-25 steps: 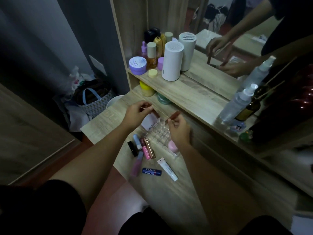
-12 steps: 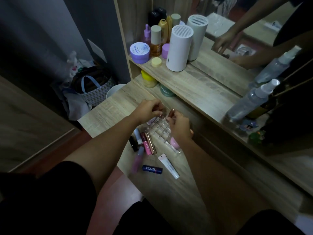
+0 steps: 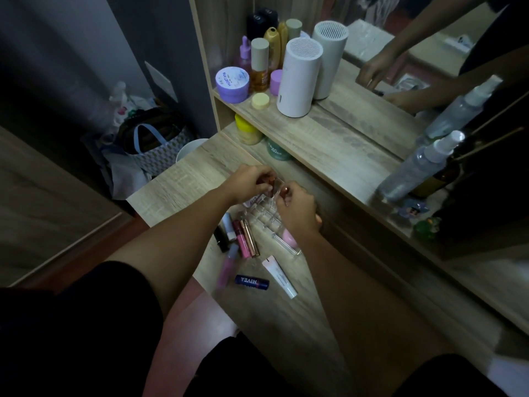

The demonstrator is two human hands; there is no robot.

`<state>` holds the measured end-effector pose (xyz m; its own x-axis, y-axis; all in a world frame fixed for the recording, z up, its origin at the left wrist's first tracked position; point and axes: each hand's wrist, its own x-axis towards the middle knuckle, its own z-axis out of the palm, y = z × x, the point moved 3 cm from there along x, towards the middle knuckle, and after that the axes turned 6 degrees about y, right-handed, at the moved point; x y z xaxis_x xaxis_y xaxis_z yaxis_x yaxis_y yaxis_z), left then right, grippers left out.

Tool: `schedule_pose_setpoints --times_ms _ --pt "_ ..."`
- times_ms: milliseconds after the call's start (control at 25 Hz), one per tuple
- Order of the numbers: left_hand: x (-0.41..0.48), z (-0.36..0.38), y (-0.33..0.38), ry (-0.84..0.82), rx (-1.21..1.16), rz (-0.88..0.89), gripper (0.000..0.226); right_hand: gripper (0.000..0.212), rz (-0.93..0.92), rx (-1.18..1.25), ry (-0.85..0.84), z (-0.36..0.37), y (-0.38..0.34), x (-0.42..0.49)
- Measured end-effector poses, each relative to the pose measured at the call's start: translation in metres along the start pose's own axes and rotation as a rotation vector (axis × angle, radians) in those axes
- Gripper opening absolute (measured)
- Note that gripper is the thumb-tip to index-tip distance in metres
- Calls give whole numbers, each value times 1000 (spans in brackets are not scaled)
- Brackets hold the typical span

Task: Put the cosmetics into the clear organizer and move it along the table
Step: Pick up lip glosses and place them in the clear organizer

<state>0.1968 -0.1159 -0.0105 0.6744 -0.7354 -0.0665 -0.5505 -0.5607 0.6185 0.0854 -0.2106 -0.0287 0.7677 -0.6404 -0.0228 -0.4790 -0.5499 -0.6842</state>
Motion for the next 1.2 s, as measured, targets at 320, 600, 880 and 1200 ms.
schedule_pose_setpoints --times_ms 320,600,880,1200 --pt "1 -1 3 -19 9 19 31 22 -35 -34 31 -3 -9 -1" --pt "-12 -17 6 63 -5 -14 37 53 -29 42 117 -17 -12 -11" --pt "-121 -10 -29 223 -88 -214 10 13 -241 -71 -129 12 0 -67" --pt "-187 58 -47 38 -28 -546 35 21 -123 -327 -352 50 1 -73"
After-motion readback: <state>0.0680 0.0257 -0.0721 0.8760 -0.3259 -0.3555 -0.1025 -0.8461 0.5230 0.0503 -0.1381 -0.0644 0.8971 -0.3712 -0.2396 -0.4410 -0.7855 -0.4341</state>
